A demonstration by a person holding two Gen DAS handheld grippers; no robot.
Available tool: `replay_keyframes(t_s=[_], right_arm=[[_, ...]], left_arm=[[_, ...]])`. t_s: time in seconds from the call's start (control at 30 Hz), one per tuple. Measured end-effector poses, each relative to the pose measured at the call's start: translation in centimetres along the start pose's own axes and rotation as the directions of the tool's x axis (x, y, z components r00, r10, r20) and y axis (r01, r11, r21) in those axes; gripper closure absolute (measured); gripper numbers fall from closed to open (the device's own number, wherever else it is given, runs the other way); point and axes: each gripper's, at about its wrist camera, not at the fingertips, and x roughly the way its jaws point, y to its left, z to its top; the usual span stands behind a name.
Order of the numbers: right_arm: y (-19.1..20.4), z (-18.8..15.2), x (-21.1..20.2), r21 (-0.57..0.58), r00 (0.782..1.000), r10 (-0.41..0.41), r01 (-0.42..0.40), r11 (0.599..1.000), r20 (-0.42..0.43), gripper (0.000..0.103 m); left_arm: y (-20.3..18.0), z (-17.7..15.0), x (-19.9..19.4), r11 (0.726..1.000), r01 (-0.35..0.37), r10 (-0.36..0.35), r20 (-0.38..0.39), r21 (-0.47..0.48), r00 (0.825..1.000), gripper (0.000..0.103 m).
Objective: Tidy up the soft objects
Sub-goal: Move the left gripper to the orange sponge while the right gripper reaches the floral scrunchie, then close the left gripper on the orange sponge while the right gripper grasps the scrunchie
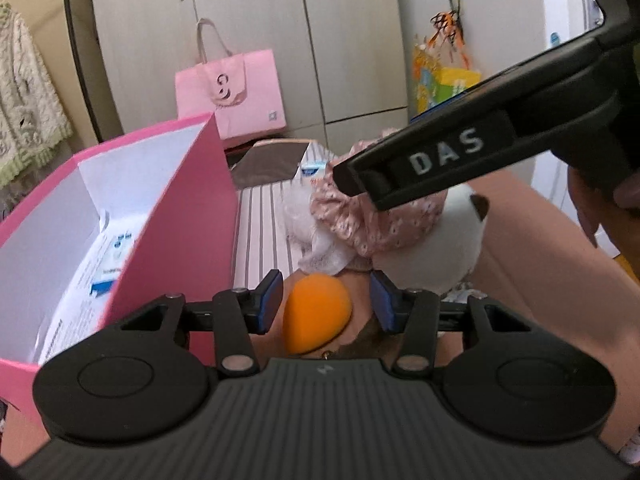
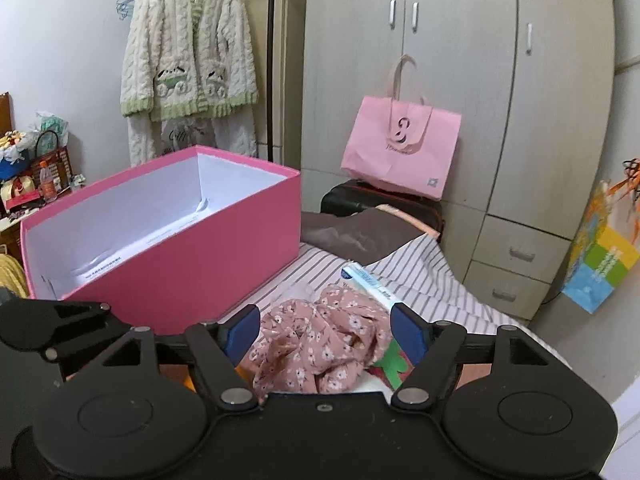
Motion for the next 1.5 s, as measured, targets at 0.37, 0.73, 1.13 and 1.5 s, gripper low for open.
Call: replay_keyframes(t_s=[0.37, 0.73, 1.13, 1.5], right_arm=[[0.5, -1.9, 2.5, -0.070, 0.998, -0.027, 0.024, 0.997, -0.049, 0.031], [0.8, -1.7, 0.7, -0.080, 0.998, -0.021, 0.025, 0.996, 0.051, 0.084], [0.0, -1.9, -2.9, 0.061, 0.991, 0.001, -0.009, 0.998, 0.137, 0.083], [2.2, -3.1, -4.4, 0.042, 0.992, 0.048, -0.054, 0.998, 0.118, 0.081]], left_arm=[[-0.4, -0.7, 1.8, 0.996, -0.085, 0.085, -0.026, -0.005, 0.996, 0.056], [-0.8, -0.8, 1.9, 0.991, -0.121, 0.122, -0.008, 0.056, 0.993, 0.067], [0.1, -0.6, -0.1, 1.000, -0.030, 0.030, 0.025, -0.001, 0.999, 0.067], [1.1, -0.8, -3.9, 0.998, 0.062, -0.061, 0.030, -0.026, 0.998, 0.067]])
